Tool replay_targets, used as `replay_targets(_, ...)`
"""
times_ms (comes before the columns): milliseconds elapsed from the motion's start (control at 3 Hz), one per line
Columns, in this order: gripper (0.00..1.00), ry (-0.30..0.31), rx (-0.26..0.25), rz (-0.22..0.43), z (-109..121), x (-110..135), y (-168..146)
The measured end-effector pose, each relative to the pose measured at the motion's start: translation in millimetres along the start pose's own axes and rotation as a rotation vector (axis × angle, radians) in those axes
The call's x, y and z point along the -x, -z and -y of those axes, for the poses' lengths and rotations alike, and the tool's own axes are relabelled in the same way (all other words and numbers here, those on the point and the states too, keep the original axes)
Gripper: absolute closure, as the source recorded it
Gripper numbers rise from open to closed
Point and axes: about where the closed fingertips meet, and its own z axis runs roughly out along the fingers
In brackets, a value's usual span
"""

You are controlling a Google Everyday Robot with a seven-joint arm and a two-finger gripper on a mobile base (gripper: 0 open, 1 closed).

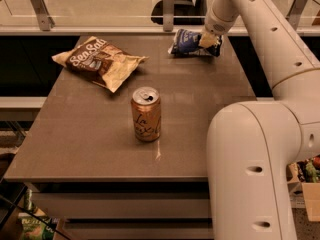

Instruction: Pick blue chip bag

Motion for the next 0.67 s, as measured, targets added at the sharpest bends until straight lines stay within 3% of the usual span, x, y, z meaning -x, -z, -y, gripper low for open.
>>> replay_targets(333,1.0,0.0,0.0,0.0,0.0,0.0,-0.1)
replay_targets(667,0.82,0.0,0.0,0.0,0.0,0.1,-0.1)
